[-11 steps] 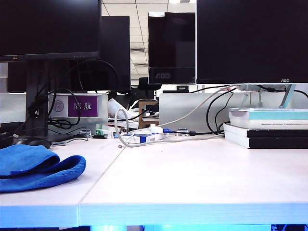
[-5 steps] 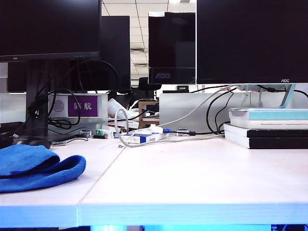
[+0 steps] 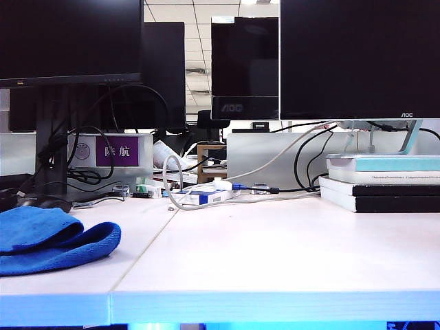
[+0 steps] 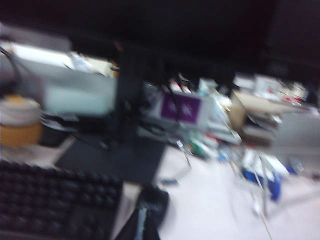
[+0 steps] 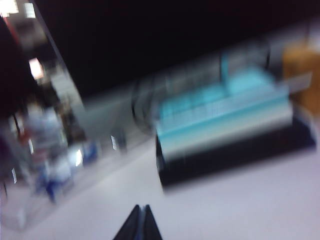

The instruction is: Wipe the table from left to right using the rag.

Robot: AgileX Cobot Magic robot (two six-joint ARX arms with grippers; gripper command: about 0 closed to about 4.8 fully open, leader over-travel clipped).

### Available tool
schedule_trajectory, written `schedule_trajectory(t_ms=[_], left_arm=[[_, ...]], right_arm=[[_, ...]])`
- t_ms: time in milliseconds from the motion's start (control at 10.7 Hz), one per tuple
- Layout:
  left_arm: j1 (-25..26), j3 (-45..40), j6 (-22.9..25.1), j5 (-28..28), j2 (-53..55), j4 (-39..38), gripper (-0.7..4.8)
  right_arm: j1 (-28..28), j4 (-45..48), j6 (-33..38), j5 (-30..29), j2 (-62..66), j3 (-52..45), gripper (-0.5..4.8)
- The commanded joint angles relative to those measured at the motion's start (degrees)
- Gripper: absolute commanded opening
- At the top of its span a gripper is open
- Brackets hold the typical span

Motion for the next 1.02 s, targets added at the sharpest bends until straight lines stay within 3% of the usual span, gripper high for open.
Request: schedule_trajectory(t_ms=[93,279,372,559,745,838,1024], left_arm=[[0.0,8.9,-0.2,-3.0,8.8,-0.1,-0.05],[0.0,20.1,-1.7,0.9,24.0,-3.4,-0.05],[0.0,23.7,-2.2,2.8,28.2,-4.5,-0.05],[0.0,32.4,-2.3,6.1,36.0,-10.7,-0.05],[0.0,44.0,-2.3,8.5,45.4,-22.5,-0.05],[0.0,46.2,-2.3,9.9,47.1,-24.9,-0.05],[0.0,53.2,-2.3,15.5,53.1,-31.0,-0.05]], right_arm=[[0.1,1.0,0.4,2.7,8.1,11.1,-0.02],[0.1,0.8,-1.0,0.6,24.5,26.4,-0.01],[0.1,0.9,-2.3,-3.5,29.5,30.9,-0.01],[0.1,-2.8,-3.1,-13.8,39.1,41.3,-0.01],[0.2,-11.8,-4.1,-29.2,50.4,54.8,-0.01],[0.2,-13.8,-4.1,-32.3,52.4,57.1,-0.01],[0.2,-20.3,-8.0,-45.7,58.9,63.8,-0.01]])
